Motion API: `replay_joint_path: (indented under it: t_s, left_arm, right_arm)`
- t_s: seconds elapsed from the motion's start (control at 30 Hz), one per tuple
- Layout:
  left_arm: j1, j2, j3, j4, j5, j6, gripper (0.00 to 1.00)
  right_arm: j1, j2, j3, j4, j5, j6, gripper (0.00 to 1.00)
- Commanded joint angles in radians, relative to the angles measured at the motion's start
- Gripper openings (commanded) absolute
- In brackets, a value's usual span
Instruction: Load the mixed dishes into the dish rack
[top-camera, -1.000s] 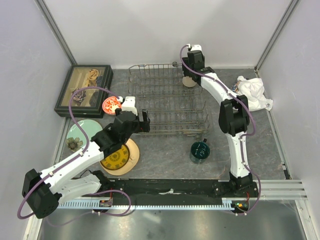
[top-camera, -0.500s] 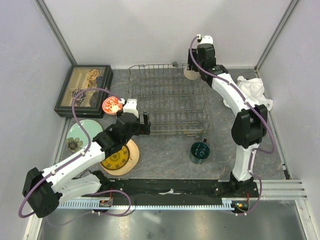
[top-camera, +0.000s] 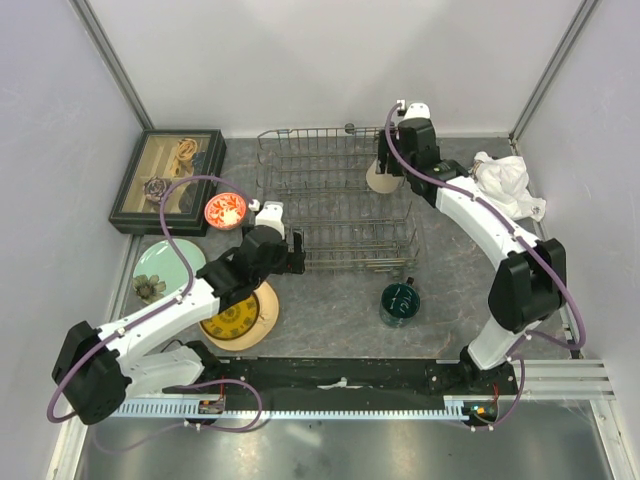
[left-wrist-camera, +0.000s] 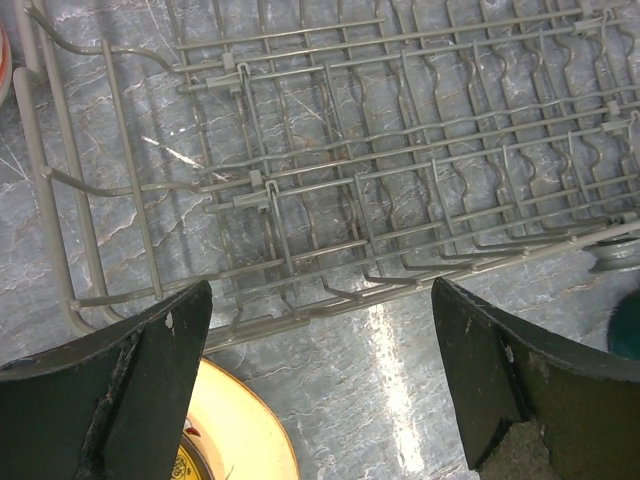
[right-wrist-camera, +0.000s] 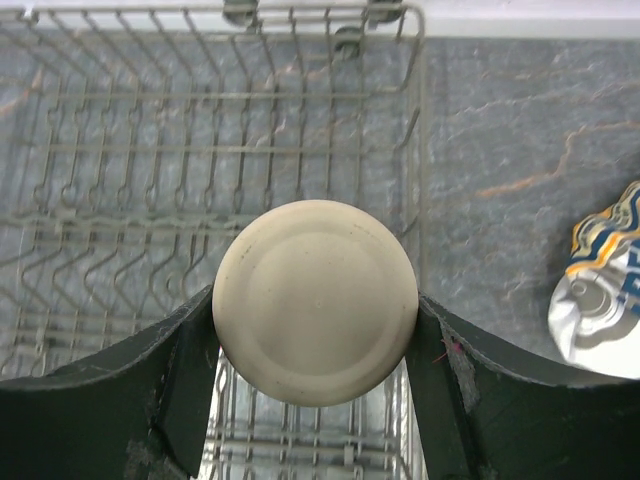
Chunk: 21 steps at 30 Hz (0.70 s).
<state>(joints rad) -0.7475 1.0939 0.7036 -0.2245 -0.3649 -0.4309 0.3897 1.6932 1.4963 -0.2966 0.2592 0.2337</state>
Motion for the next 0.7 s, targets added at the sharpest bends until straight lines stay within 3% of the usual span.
replay_joint_path:
  t_s: [0.0,0.23,0.4,0.67]
  left_arm:
    - [0.002,-0.045,0.013,0.044,-0.006,-0.022,0.97]
    - [0.002,-0.08,0.045,0.005,-0.02,-0.025,0.97]
    - [0.002,-0.124,0.089,-0.039,-0.048,-0.038,0.97]
    - [0.002,-0.19,0.198,-0.298,-0.33,-0.158,0.98]
  right_arm:
    - [0.038,-0.127,-0.059,0.007,-0.006,0.018,0.0]
    - [0.101,-0.251,-0.156,-0.044,-0.005,0.033,0.0]
    - [0.198,-0.248,-0.197,-0.047,-0.005,0.007,0.0]
    - [0.342,-0.112,-0.104,-0.053,0.057,-0.065,0.0]
